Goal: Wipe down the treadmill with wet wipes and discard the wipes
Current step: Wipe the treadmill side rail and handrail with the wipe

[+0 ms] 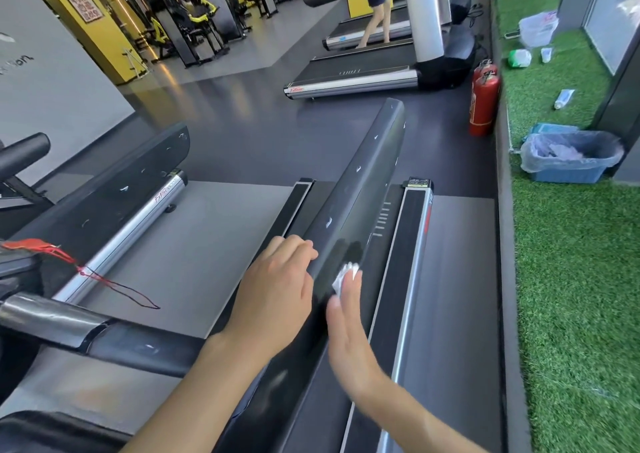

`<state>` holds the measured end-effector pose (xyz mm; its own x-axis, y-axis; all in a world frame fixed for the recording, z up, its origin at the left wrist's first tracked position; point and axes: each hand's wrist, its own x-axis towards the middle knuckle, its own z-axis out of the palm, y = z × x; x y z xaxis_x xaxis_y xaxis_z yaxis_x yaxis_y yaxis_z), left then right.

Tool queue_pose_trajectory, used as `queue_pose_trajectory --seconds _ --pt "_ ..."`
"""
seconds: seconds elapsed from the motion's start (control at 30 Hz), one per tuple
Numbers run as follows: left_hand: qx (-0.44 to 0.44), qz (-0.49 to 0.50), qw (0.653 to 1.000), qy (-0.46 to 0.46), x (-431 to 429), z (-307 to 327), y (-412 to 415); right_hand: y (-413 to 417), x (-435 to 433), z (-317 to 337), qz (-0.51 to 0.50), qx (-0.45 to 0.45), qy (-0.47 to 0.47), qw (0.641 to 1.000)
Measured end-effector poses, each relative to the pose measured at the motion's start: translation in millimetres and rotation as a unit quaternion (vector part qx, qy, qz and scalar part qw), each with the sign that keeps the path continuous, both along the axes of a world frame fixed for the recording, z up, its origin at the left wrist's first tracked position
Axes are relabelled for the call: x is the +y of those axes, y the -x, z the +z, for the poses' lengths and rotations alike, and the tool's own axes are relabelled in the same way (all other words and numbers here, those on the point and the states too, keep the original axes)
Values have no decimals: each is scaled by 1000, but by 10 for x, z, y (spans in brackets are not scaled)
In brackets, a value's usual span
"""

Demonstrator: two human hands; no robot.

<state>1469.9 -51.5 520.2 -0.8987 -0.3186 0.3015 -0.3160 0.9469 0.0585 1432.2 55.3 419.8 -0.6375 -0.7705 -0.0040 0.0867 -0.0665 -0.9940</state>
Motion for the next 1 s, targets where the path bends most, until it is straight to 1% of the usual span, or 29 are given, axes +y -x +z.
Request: queue_pose_trajectory --seconds 0.07,0.1,0.13,0.23,0.27,0.33,0.43,0.5,0.6,0.63,0.7,0.8,0.87,0.93,1.0 --pt "-1 -1 1000 -2 -3 -10 5 -133 103 -43 20 20 13 1000" --pt "-1 -1 1000 -2 0 -16 5 -70 75 -56 17 10 8 1000" --pt "0 -1 1000 -1 0 -20 6 59 -7 -83 9 -9 0 1000" --pt "-2 4 1000 1 17 -21 -1 497 -225 -83 -43 -136 -40 989" --pt "-2 6 1000 2 18 -21 -4 531 -250 -89 -43 -164 -47 984" --pt "-2 5 1000 6 15 -18 -6 401 -190 -101 -30 -168 -36 985" --pt "-1 4 1000 10 9 -15 -7 161 -1 -121 14 -144 -20 989" --pt "-1 2 1000 10 2 -24 0 307 -42 -146 18 -134 -21 991" --pt "-7 -3 1000 6 5 -28 -2 634 -232 -78 -30 -112 -48 992" --pt "-13 -4 1000 5 11 -22 -2 635 -262 -35 -42 -100 -40 993" --pt "-23 -2 1000 3 17 -13 -8 425 -212 3 -37 -34 -10 999" --pt "-34 -13 999 7 18 -24 6 42 3 -90 0 103 0 995" --pt "-41 -16 999 14 4 -22 37 140 -30 -142 -14 166 -14 986" --pt "-53 -18 998 18 -34 22 101 406 -178 -87 -46 188 -36 980" --pt "-59 -17 998 10 -81 53 211 534 -263 22 -67 168 -45 983"
